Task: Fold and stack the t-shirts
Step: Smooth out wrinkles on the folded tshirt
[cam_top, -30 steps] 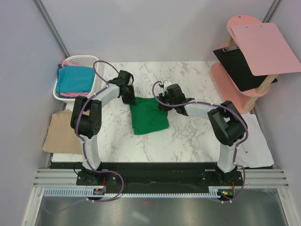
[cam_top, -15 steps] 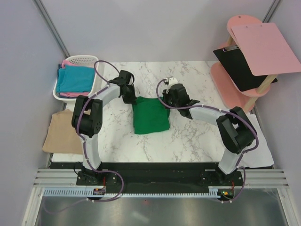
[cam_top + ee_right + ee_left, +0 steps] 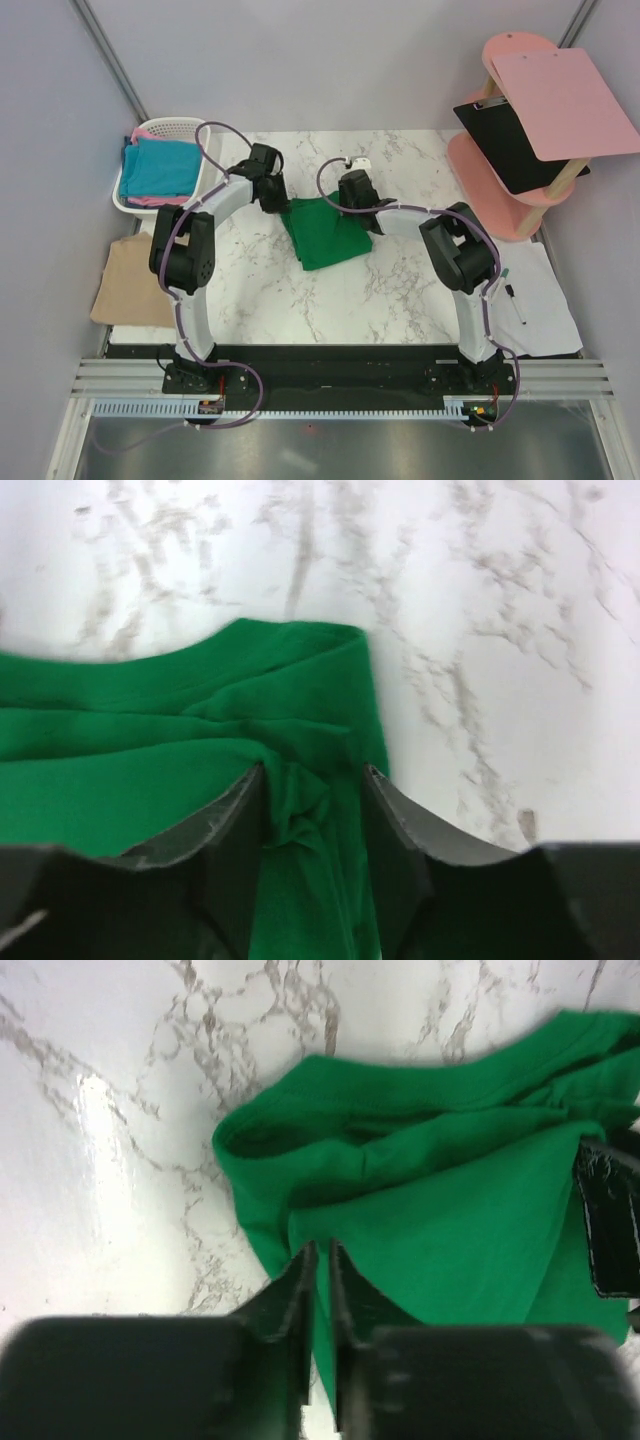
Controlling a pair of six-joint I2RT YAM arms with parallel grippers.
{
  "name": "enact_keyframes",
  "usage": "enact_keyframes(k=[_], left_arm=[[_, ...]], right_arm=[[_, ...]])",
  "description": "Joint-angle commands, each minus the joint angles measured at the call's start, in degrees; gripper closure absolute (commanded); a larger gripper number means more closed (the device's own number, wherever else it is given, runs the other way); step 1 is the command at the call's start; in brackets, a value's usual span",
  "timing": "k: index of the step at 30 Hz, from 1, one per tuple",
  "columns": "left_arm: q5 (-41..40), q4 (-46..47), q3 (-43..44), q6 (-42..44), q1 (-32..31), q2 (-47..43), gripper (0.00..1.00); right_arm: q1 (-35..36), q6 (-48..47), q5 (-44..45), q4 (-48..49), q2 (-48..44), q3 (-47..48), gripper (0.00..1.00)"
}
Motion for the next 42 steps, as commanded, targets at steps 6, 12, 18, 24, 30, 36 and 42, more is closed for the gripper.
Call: enact_keyframes(k=[6, 12, 18, 24, 30, 36, 42], left_arm=[[1.67, 6.42, -12.74, 1.91, -2.14, -15.41, 0.34], [2.11, 10.28, -19.42, 0.69, -6.00, -21.21, 0.35], [4.22, 13.72, -22.94, -1.95, -9.61, -20.17, 0.98], [5.10, 16.88, -24.53, -4.76, -10.93, -16.39, 0.98], [4.92, 16.89, -24.53, -4.95, -11.11, -13.05, 0.98], [3.60, 16.27, -24.35, -4.50, -11.11, -11.20, 0.98], [2.47, 15.83, -24.96, -2.67, -11.37, -13.38, 0.98]], right_arm=[[-0.41, -0.73, 14.93, 4.15, -12.25, -10.15, 0.02], [-0.41, -0.04, 4.39, 8.19, -22.28, -17.80, 0.02], [-1.81, 8.64, -12.45, 17.16, -24.67, -22.21, 1.00], [-4.10, 16.74, -32.00, 20.93, -9.65, -13.70, 1.00], [-4.28, 16.41, -26.75, 14.11, -2.87, -8.86, 1.00], [-4.37, 12.28, -11.63, 6.70, -4.18, -8.76, 1.00], [-4.63, 8.68, -19.58, 11.17, -7.78, -11.38, 0.98]])
